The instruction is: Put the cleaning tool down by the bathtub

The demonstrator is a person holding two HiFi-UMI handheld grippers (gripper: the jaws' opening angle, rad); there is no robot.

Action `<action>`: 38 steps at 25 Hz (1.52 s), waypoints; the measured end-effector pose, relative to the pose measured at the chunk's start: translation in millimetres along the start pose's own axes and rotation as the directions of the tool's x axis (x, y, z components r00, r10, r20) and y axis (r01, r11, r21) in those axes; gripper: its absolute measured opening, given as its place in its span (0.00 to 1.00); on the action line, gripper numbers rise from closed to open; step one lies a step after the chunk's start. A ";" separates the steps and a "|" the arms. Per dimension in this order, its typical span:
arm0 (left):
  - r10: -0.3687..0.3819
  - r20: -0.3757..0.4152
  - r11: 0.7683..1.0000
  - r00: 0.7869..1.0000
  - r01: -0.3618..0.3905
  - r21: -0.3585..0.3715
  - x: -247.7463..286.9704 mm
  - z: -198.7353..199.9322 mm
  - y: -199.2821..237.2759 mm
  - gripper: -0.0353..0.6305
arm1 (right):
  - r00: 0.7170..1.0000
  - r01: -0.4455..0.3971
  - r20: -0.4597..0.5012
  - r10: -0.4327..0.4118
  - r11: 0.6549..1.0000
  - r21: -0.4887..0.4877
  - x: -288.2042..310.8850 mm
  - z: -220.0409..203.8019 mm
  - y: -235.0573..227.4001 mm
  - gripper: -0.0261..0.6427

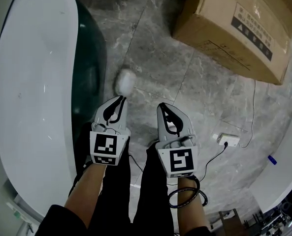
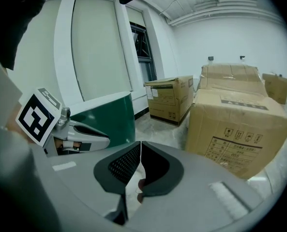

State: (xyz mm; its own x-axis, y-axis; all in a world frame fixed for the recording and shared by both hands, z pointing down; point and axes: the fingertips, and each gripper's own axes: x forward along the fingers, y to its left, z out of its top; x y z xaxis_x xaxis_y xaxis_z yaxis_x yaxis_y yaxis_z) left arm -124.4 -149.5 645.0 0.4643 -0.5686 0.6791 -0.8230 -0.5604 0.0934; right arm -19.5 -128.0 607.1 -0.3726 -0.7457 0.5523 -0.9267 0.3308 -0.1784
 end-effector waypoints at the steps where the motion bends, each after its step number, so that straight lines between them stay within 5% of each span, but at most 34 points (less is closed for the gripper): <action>1: 0.002 0.008 1.000 1.000 -0.002 -0.003 -3.8 5.6 -0.9 0.08 | 1.000 0.006 -0.006 -0.006 1.000 0.008 -4.5 2.9 -0.9 0.08; 20: 0.026 0.147 1.000 0.989 -0.027 0.006 -93.4 116.1 -20.6 0.05 | 0.985 0.056 0.167 -0.052 0.998 -0.018 -76.8 129.9 11.5 0.07; 27: 0.037 0.185 0.998 0.982 -0.045 0.035 -128.5 156.6 -26.2 0.05 | 0.982 0.089 0.168 -0.090 0.996 0.011 -116.3 169.9 10.3 0.07; 38: 0.058 0.206 0.998 0.977 -0.056 -0.014 -185.2 189.2 -50.3 0.05 | 0.972 0.104 0.208 -0.108 0.994 0.026 -168.9 217.6 12.9 0.07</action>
State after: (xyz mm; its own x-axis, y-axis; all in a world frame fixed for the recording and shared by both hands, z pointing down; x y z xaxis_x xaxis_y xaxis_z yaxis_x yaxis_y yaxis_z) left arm -107.0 -129.9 376.8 0.4730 -0.7121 0.5187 -0.8525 -0.5186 0.0654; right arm 20.7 -123.6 334.3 -0.2730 -0.8807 0.3871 -0.9615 0.2362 -0.1406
